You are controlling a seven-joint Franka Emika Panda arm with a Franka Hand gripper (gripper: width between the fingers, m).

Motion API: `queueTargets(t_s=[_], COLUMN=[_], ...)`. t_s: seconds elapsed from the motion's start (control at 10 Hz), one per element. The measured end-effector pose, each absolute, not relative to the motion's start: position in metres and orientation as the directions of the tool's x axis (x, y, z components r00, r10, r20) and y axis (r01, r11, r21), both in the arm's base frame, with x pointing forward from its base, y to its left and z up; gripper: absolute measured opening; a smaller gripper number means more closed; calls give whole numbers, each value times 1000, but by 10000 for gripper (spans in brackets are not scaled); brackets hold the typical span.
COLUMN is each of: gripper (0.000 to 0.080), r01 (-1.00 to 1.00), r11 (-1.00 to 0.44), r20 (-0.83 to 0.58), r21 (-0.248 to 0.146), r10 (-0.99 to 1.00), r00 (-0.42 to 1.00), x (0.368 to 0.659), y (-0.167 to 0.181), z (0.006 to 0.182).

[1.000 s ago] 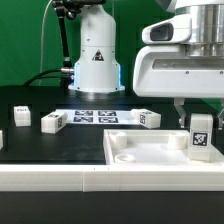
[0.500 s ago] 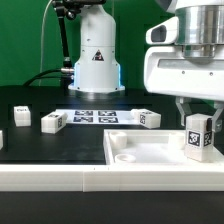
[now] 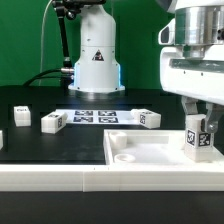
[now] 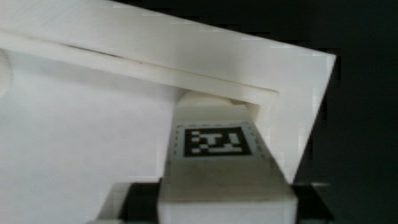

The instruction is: Assemble one leg

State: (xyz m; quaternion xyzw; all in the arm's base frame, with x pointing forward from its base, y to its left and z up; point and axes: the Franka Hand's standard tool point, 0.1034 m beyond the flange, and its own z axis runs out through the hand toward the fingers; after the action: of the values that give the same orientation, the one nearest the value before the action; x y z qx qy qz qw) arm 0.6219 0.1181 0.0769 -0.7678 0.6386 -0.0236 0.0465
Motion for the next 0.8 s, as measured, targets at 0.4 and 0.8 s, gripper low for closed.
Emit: queueTargets(t_s=[0.4, 0.8], gripper=[621, 649], r01=[-958, -725], r11=[-267, -684], r20=[-17, 16], r21=[-104, -79], r10=[-963, -728], r00=[270, 685], x=[622, 622], y=[118, 117], z=[77, 78])
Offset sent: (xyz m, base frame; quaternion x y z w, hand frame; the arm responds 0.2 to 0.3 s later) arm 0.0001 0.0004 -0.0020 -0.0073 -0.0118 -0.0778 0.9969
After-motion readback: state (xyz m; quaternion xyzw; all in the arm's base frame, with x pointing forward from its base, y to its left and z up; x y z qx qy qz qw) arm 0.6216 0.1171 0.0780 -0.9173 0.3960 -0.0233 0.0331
